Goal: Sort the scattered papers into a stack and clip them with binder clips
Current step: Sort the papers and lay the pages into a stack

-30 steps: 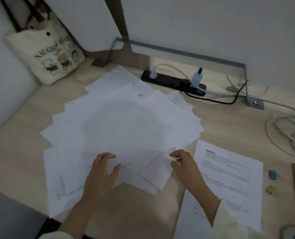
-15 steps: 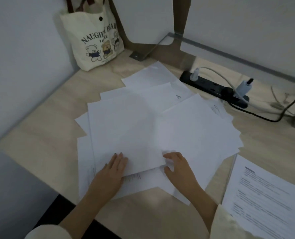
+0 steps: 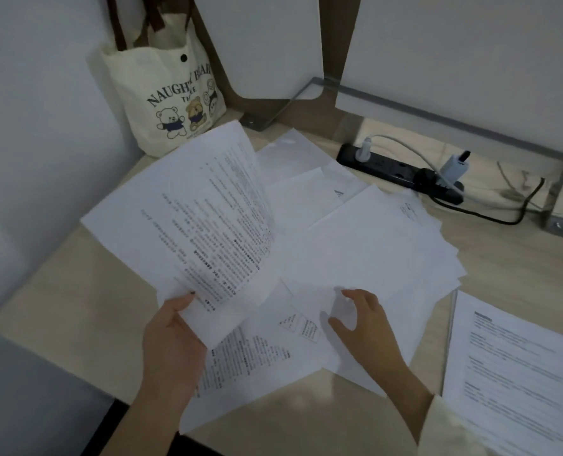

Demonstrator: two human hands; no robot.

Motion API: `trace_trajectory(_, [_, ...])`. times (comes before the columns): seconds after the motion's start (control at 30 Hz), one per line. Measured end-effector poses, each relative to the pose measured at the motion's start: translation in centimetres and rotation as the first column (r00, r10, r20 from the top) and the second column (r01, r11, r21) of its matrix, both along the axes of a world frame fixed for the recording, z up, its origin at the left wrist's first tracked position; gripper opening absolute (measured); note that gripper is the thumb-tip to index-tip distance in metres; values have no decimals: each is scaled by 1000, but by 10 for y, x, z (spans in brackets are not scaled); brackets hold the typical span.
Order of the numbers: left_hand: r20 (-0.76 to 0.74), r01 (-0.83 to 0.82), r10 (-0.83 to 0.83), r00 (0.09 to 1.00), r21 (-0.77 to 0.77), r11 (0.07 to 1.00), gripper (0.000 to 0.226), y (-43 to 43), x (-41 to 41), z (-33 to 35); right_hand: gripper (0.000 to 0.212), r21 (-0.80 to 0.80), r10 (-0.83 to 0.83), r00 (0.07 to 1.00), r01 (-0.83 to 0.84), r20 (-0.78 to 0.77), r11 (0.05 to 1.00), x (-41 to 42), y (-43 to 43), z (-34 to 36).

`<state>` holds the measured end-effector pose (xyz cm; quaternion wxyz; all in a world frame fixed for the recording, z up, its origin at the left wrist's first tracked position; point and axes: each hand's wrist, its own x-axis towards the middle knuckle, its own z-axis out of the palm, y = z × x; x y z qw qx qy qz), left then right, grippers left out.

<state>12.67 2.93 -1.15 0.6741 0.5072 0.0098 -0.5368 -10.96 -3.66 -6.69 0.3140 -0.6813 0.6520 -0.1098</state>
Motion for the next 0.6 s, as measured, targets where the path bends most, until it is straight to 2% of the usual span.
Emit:
trace_trajectory(0.13, [-11,-3,4,1000,120,993,28,14,9,-22,71,32,84,984,-80,-157,996,15,6,-8])
trace_trajectory(0.3, [133,150,-196,971,293,944,24,33,25,-51,60,-14,170,906,-190,-387,982,24,19,-23])
trace_trajectory(0.37, [157,202,-267,951,342,918,20,37,33,-55,65,-37,186,888,-221,-420,975,26,21,-31])
trace_trajectory(0.47, [210,251,-329,921,327,911,22,40,43,-58,75,-86,173,838,-253,-517,964,29,21,-35])
trace_trajectory(0.53, [237,255,-331,914,301,919,23,39,48,-57,63,-130,165,825,-275,-540,953,31,19,-29])
trace_trajectory(0.6, [232,248,-312,921,266,931,25,38,56,-57,30,-156,86,887,-174,-453,972,28,14,-17])
